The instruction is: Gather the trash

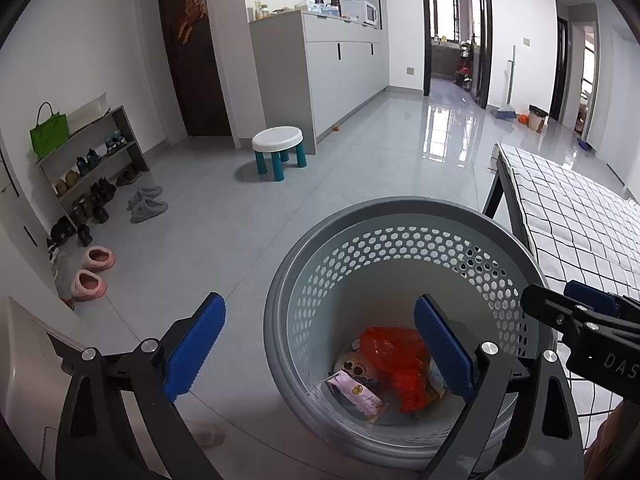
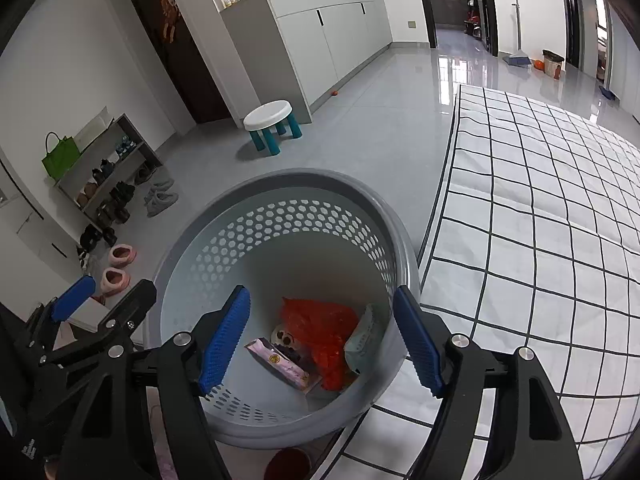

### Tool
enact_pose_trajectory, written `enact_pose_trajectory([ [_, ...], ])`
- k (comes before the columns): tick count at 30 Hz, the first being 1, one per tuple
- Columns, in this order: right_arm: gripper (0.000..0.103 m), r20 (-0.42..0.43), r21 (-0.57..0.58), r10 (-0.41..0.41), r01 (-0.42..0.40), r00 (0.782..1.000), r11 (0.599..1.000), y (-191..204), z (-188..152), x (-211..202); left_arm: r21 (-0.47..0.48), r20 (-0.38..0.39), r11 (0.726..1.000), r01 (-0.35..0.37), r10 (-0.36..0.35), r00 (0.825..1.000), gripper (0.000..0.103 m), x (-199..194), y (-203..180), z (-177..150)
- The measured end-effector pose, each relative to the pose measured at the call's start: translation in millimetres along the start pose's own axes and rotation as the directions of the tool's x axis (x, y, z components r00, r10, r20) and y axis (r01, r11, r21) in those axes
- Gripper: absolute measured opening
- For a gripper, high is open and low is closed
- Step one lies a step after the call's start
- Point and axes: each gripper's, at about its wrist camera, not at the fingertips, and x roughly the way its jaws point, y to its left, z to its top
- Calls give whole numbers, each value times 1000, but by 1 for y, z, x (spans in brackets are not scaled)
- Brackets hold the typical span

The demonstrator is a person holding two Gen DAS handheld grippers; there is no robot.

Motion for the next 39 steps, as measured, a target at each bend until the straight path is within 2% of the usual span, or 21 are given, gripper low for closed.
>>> enact_pose_trajectory([
  [22, 71, -16, -26, -19, 19, 1000, 999, 5, -5, 3, -23, -28, 1000, -21, 20, 999, 97, 7, 4, -1],
  [39, 71, -15, -25, -18, 17, 1000, 1000, 5, -5, 3, -14, -21, 999, -32, 32, 999, 97, 4, 6, 0],
])
